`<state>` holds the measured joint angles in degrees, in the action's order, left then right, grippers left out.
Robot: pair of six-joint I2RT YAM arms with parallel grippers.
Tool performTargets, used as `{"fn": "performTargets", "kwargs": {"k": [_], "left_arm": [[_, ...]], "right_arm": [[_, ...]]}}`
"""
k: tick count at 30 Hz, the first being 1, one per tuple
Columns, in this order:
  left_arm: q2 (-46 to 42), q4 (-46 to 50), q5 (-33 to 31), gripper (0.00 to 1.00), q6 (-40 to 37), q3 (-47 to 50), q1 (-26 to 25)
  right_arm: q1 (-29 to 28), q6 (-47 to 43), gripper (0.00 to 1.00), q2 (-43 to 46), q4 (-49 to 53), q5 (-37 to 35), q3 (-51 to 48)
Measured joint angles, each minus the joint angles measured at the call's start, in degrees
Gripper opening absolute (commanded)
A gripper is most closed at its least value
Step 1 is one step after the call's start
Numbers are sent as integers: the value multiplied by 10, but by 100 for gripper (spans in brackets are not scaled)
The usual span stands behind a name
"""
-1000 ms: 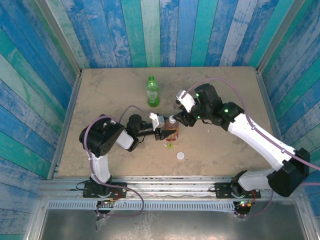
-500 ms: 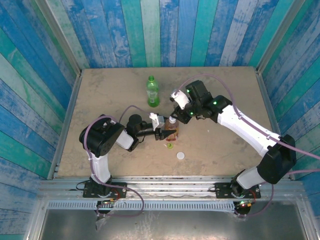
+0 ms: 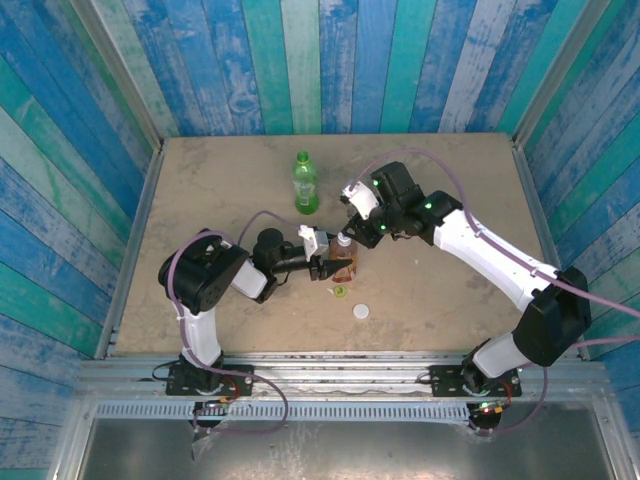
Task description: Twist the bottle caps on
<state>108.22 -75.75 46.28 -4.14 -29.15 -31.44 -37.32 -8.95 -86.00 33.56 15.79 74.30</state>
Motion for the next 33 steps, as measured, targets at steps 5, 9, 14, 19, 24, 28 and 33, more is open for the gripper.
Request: {"fn": "performTargets", "kwargs": {"k": [5, 9, 14, 19, 24, 28, 33], "left_arm": [[-1, -4, 2, 58, 4, 3, 0], [-13, 17, 9, 58, 9, 2, 0], [-56, 94, 15, 58, -2, 2, -5], [-100, 139, 17, 58, -4, 14, -13], [-152, 185, 18, 58, -19, 22, -22], [-193, 224, 19, 59, -39, 22, -27], [-242, 296, 27, 59, -82, 22, -38]], "right_arm": [[0, 4, 52, 6, 13, 4, 3], [0, -1, 63, 48, 11, 12, -6], [0, -16, 68, 155, -25, 23, -63], [0, -53, 67, 213, -43, 58, -99], [0, -108, 68, 224, -39, 108, -108], [0, -171, 65, 224, -22, 151, -108], [-2, -246, 58, 212, 16, 183, -97]]}}
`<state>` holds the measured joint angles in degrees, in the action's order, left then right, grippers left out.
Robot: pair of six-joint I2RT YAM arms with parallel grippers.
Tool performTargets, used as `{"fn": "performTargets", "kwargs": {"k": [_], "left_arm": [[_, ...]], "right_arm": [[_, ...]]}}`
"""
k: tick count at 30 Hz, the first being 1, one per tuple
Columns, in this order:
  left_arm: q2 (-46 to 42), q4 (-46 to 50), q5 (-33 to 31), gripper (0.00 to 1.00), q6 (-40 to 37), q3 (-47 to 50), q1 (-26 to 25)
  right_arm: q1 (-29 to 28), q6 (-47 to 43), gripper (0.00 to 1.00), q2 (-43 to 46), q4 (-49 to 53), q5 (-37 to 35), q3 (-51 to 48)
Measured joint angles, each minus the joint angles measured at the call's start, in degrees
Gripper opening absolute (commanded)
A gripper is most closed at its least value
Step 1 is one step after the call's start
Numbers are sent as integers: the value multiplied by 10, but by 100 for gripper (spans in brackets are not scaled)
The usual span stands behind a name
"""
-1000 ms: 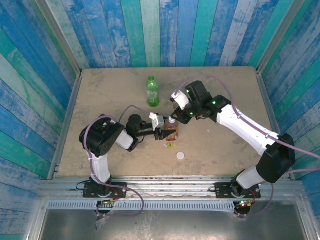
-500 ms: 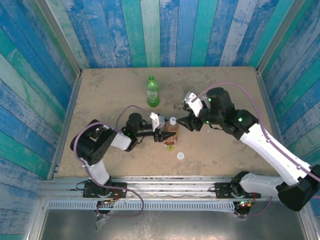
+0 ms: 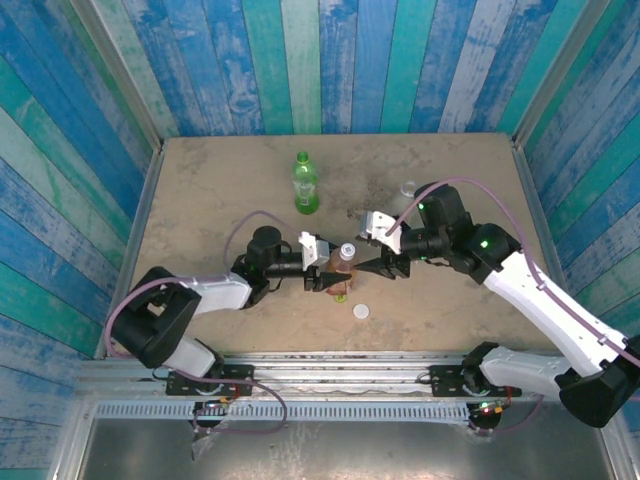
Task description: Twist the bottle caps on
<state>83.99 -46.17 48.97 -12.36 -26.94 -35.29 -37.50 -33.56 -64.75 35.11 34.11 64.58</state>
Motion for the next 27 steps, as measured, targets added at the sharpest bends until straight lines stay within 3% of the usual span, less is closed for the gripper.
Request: {"fn": "performTargets", "kwargs": {"k": [4, 13, 22, 27], "left_arm": [[-28, 48, 1, 60, -27, 0, -2], [-58, 86, 9, 60, -52, 0, -2], [-66, 86, 10, 60, -59, 0, -2], [-66, 92, 11, 60, -61, 0, -2]], "right_arm": [[-6, -50, 52, -34, 41, 9, 37], [-38, -126, 49, -109, 119, 2, 117], [-40, -154, 45, -146, 155, -14, 146], [-40, -159, 37, -157, 162, -22, 157]]}}
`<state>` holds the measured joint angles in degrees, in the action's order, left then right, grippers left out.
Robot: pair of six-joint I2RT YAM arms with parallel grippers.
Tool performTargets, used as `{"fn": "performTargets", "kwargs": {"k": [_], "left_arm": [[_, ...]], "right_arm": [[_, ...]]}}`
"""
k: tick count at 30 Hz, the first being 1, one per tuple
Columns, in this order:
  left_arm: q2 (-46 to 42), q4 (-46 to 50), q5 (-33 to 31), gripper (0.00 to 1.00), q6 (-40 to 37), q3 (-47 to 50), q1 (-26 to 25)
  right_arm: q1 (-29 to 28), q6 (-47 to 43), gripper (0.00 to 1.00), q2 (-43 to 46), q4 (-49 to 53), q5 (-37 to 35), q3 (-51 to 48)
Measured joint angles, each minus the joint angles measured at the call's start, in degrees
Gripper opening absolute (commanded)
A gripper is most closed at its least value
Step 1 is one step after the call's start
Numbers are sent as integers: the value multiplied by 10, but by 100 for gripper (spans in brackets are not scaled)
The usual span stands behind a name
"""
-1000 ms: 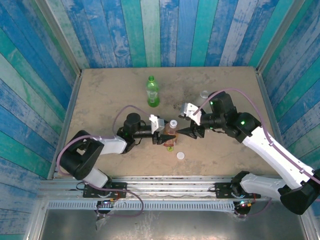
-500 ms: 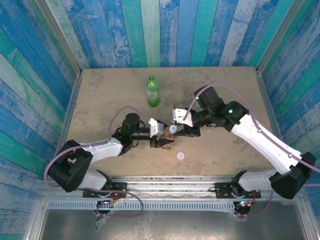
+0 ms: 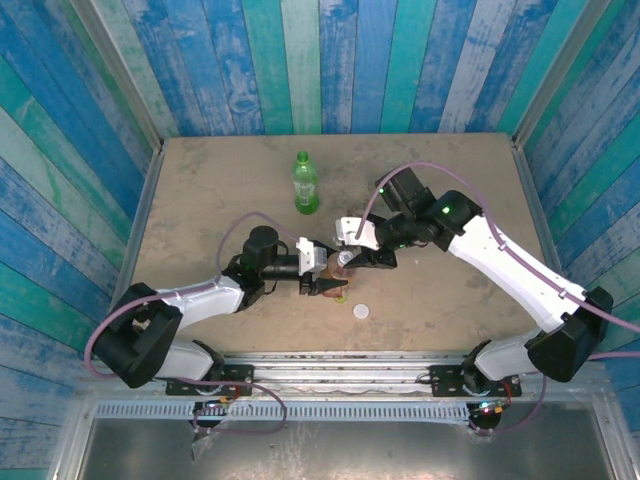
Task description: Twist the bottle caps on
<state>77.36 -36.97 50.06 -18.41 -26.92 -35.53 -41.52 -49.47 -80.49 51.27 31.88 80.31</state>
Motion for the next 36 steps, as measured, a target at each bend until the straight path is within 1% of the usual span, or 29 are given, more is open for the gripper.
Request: {"fn": "performTargets", "kwargs": {"k": [10, 18, 22, 24, 25, 26, 30, 32, 36], "left_arm": [[0, 5, 1, 61, 0, 0, 0], [0, 0, 0, 60, 9, 2, 0], [0, -13, -16, 60, 23, 4, 0], [0, -18, -28, 59, 31, 4, 0], [0, -20, -36, 60, 36, 3, 0], [0, -22, -47, 60, 41, 3, 0], [0, -26, -91, 59, 56, -4, 0], [1, -29, -115, 59, 64, -7, 1], [14, -26, -147, 60, 69, -27, 2]], "right_arm": [[0, 0, 29, -5, 3, -1, 4], [0, 6, 30, -8, 4, -2, 6], [0, 26, 28, -12, 1, -12, 12], [0, 48, 24, -12, -6, -24, 14], [-1, 65, 24, -12, -12, -35, 14], [-2, 86, 25, -12, -20, -44, 14], [-7, 173, 25, -11, -51, -93, 14], [-14, 222, 24, -11, -70, -126, 13], [-26, 351, 22, -12, -99, -194, 12]]}}
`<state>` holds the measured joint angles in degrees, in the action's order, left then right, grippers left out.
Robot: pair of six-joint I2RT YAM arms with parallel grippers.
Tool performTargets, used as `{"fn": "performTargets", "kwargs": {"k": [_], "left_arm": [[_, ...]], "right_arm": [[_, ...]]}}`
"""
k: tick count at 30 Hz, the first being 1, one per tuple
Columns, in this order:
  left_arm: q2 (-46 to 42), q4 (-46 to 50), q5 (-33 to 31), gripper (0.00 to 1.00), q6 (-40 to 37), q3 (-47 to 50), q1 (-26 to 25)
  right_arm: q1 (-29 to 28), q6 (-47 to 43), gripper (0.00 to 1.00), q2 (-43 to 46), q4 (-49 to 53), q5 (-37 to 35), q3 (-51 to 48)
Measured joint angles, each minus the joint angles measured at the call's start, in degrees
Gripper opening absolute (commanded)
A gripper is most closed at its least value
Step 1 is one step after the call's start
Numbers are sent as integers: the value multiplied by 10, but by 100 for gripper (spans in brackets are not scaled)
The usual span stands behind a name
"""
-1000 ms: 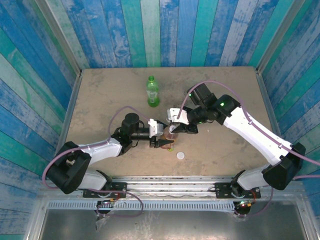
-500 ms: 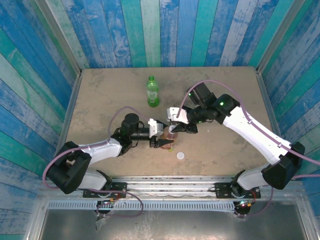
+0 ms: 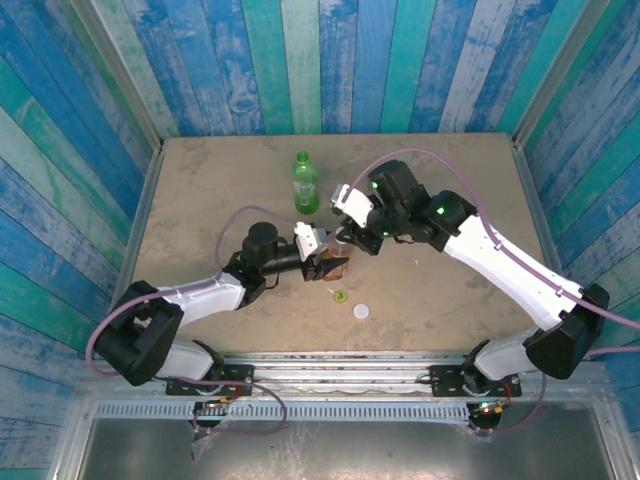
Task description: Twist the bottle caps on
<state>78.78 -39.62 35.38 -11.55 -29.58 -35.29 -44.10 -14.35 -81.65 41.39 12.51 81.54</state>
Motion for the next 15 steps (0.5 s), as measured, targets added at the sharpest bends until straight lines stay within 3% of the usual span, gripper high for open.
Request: {"fn": "performTargets", "kwargs": {"k": [4, 7, 12, 15], "left_arm": [[25, 17, -27, 59, -6, -31, 1], [42, 22, -41, 60, -11, -49, 2], [52, 29, -49, 60, -19, -64, 2], [52, 24, -47, 60, -26, -64, 2]], "right_arm": [[-8, 138, 18, -11, -9, -74, 8], [-16, 219, 23, -23, -7, -125, 19], [-21, 268, 28, -32, 2, -159, 34], [-24, 259, 38, -33, 17, -163, 46]]}}
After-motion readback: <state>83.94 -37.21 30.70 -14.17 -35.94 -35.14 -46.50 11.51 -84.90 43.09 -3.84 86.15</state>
